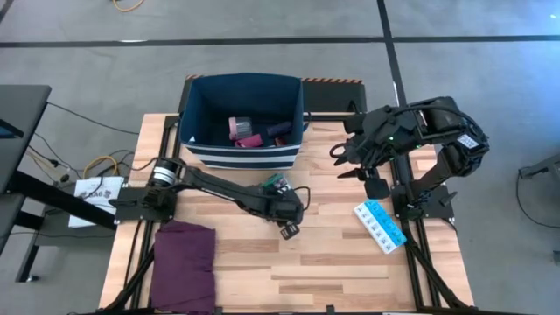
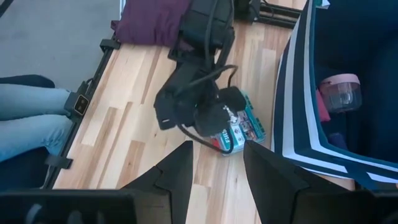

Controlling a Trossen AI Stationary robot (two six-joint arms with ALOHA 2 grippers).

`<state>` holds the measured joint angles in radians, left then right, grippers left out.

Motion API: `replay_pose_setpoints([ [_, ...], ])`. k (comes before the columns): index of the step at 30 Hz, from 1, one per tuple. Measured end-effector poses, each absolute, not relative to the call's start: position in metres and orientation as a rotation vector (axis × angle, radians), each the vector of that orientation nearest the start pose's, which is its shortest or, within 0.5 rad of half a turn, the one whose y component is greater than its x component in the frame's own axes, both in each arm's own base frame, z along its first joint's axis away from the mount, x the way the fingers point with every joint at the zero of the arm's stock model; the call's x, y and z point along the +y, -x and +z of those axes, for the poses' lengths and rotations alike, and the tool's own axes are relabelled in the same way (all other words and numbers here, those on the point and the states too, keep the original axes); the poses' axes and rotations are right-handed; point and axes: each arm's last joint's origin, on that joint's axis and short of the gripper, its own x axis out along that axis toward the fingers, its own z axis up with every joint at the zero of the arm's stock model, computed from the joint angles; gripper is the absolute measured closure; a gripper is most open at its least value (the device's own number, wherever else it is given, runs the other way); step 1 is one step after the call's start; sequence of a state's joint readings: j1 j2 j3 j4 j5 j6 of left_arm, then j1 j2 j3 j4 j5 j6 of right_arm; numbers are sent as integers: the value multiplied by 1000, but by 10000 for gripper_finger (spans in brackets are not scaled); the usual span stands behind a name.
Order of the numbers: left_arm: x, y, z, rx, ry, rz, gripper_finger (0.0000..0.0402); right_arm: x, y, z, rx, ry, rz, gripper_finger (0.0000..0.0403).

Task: Pick & place medical supplies in basket/bin
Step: Put the green first aid kit into the blue bin

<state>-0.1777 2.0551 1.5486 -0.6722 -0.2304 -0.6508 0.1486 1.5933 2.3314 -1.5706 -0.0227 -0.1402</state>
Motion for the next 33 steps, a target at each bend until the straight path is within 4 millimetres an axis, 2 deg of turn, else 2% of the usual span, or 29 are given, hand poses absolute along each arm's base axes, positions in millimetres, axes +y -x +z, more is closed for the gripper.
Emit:
replay_pose_setpoints([
  [11,-66,-416,178,1114,250,427,363,35,-229,505,820,183,221,269],
  [19,-64,-407,175,1204,203,447,372,35,-229,505,820,182,221,270],
  [33,-82,-394,173,1323,-2,320,373,35,-229,505,820,182,221,269],
])
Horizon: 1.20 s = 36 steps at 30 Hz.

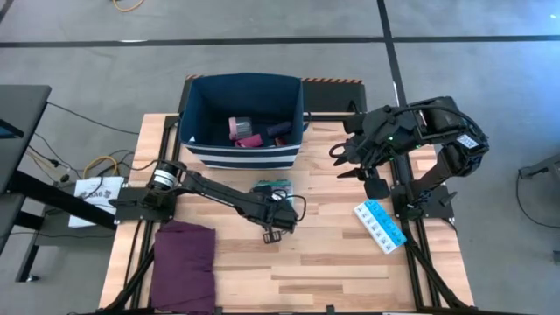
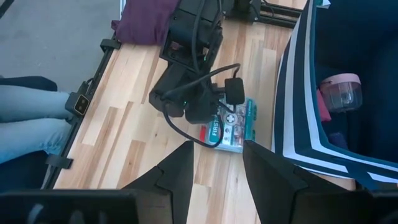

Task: Pick & place medical supplies in basket/bin
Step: Put the green first aid kit into the blue bin

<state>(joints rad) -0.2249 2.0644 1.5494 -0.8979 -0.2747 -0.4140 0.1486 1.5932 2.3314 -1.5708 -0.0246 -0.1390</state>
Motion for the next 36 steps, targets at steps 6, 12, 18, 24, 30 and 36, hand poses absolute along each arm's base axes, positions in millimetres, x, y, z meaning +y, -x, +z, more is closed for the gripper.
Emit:
replay_pose_setpoints([
  [6,-84,-387,172,1381,-73,343,373,35,-229,505,820,182,221,270],
  [12,-87,-385,172,1401,-163,277,373,35,-229,505,820,182,221,269],
  [18,-95,-383,173,1402,-297,210,373,35,-229,505,820,182,221,270],
  [24,-99,-383,173,1406,-346,161,373,35,-229,505,820,183,221,268],
  [30,-90,-385,172,1427,-298,127,366,35,-229,505,820,182,221,270],
  [36,-78,-388,171,1448,-233,73,322,35,-229,505,820,182,221,269],
])
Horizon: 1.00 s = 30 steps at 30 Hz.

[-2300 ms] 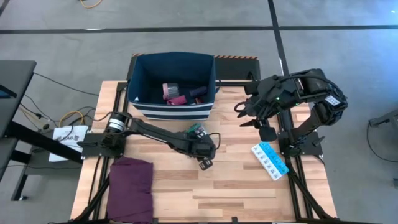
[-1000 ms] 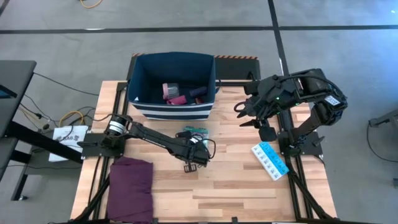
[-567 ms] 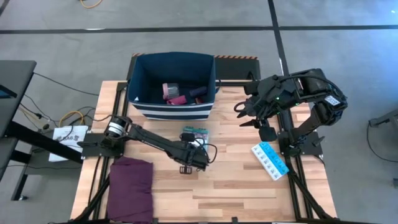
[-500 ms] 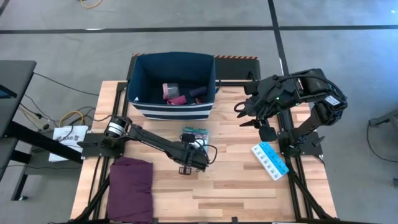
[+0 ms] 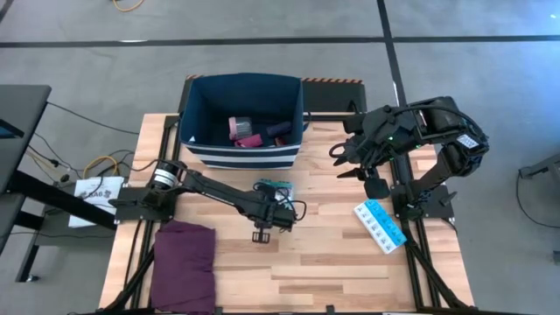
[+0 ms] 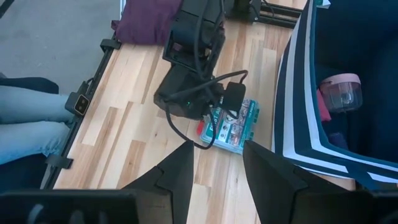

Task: Pick & place medical supplies in basket/bin
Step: Put the green first aid kit into the blue bin

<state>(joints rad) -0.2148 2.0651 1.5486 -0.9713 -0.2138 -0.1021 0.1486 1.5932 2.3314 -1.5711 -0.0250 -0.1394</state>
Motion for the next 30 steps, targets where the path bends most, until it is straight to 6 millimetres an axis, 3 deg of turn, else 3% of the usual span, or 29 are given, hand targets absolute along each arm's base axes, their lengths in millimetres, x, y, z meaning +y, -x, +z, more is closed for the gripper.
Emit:
replay_pose_setpoints([
  [5,-72,-392,171,1432,-234,32,280,35,-229,505,820,182,221,270],
  [10,-64,-396,172,1411,-209,45,270,35,-229,505,820,182,221,269],
  [15,-52,-397,172,1418,-169,57,296,35,-229,505,820,182,221,270],
  [21,-36,-399,172,1420,-80,95,361,35,-229,505,821,176,218,269],
  [24,-36,-401,172,1406,-40,109,394,35,-229,505,821,175,218,269],
  [30,-52,-402,174,1383,-6,84,399,35,-229,505,819,183,221,269],
])
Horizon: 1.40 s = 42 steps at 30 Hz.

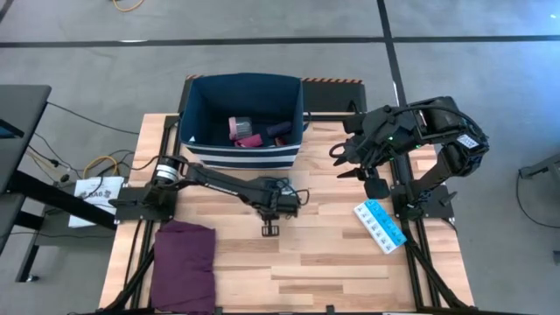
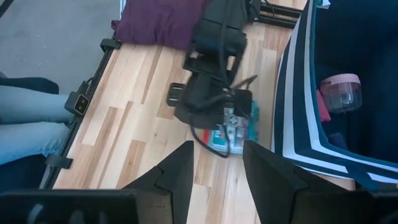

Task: Pick & place medical supplies in basket/bin
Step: Put the green first aid kit into the blue bin

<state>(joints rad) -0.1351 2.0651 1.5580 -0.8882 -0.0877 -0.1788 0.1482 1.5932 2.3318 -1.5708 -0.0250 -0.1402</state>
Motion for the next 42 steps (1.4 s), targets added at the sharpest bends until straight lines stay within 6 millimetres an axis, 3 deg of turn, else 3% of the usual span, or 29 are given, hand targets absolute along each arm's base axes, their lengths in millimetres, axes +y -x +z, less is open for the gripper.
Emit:
replay_pose_setpoints([
  [5,-79,-409,208,1319,-6,106,400,35,-229,505,819,193,226,270],
  [13,-113,-393,316,1178,-153,347,401,35,-229,505,823,149,208,270],
  [19,-106,-370,384,980,-136,557,401,35,-229,505,824,138,203,269],
  [24,-65,-361,400,918,-142,729,401,35,-229,505,826,125,198,270],
  [29,-8,-366,402,959,-148,836,401,35,-229,505,826,118,195,270],
  [37,114,-352,397,1035,172,989,401,35,-229,505,825,133,201,270],
  [39,137,-350,392,1039,275,992,401,35,-229,505,825,133,201,270],
  [42,156,-353,380,1043,359,984,401,36,-229,505,825,133,202,269],
])
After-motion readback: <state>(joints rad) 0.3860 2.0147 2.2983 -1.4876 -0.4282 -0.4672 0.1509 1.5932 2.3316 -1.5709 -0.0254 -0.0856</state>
